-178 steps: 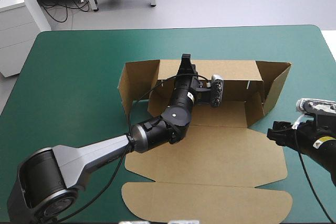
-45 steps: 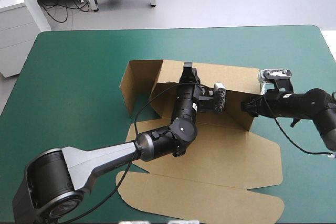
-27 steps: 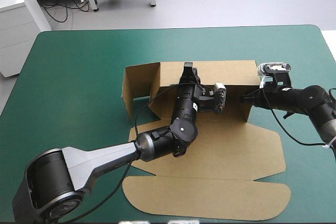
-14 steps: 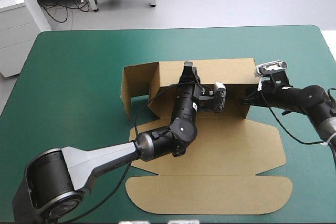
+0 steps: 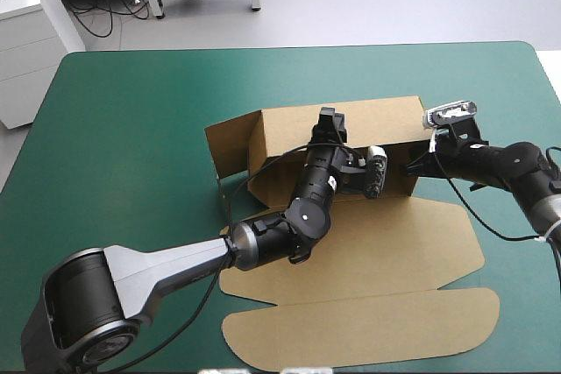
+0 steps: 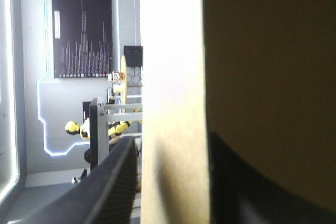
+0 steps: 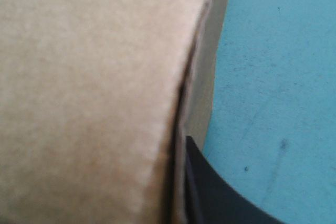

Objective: Fold the box

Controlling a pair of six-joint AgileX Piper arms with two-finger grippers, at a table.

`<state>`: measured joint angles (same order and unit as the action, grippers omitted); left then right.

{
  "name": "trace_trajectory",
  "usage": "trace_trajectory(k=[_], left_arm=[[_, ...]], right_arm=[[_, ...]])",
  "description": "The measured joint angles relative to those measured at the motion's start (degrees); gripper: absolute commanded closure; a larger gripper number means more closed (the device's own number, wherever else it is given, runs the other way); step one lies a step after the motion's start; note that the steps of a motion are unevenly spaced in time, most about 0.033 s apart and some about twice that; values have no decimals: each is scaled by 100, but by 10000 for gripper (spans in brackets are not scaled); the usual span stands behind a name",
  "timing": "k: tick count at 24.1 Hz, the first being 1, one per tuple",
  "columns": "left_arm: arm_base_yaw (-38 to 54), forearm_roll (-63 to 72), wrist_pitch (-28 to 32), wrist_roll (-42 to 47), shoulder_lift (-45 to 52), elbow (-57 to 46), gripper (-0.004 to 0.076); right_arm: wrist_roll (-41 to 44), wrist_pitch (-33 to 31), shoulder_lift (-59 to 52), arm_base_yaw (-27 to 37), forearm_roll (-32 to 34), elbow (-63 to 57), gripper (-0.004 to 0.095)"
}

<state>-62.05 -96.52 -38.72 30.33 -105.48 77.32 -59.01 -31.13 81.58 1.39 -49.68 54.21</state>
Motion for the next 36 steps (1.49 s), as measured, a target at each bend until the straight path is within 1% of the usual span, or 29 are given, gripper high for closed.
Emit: trace_trajectory(k=[1,7,10,13,15,19,21,22,23,24,25,26,27,28,30,32,34,36], left_arm=[[0,-37,55,8,0,0,242],[-95,-111,171,197,0,0,241],[-212,-124,159,300,0,0,241],[-356,-118,55,393,-7,0,241],[-458,-114,-49,407,-7,0,241],[-699,-96,-142,451,135,24,241],[-906,-96,-294,653,390,94,316],[-957,-96,-373,735,501,131,470],[-1029,-96,-596,819,749,203,570],[-1037,-96,-683,837,859,219,728],[-1002,-96,-838,907,1173,246,722],[-973,-96,-871,965,1309,247,721],[-876,-90,-882,1162,1666,258,721],[-811,-90,-882,1251,1813,258,721],[-456,-5,-887,1471,2445,270,721],[-13,549,-908,1420,2846,273,721],[608,1296,-980,1294,3140,273,721],[1332,2005,-1042,1159,3367,273,721]], right_arm=[[-2,0,0,0,0,0,911],[182,200,32,-16,14,10,910],[499,253,126,-20,245,164,910],[1137,254,334,-20,767,503,908],[1725,214,528,-22,1262,786,908],[2743,-40,805,-40,2022,1292,908],[3248,-176,880,-50,2342,1480,908],[3335,-224,892,-52,2392,1525,908],[3426,-367,892,-57,2491,1607,908],[3456,-471,892,-57,2542,1663,908],[3549,-751,855,-57,2673,1777,908],[3631,-966,816,-57,2755,1842,908],[3831,-1363,686,-71,2932,1965,908],[3919,-1553,600,-87,3045,2015,908],[4250,-2121,291,-216,3411,2131,908],[4450,-2655,130,-351,3507,2230,908],[4590,-2951,85,-512,3507,2389,908],[4719,-3093,83,-699,3514,2460,908]])
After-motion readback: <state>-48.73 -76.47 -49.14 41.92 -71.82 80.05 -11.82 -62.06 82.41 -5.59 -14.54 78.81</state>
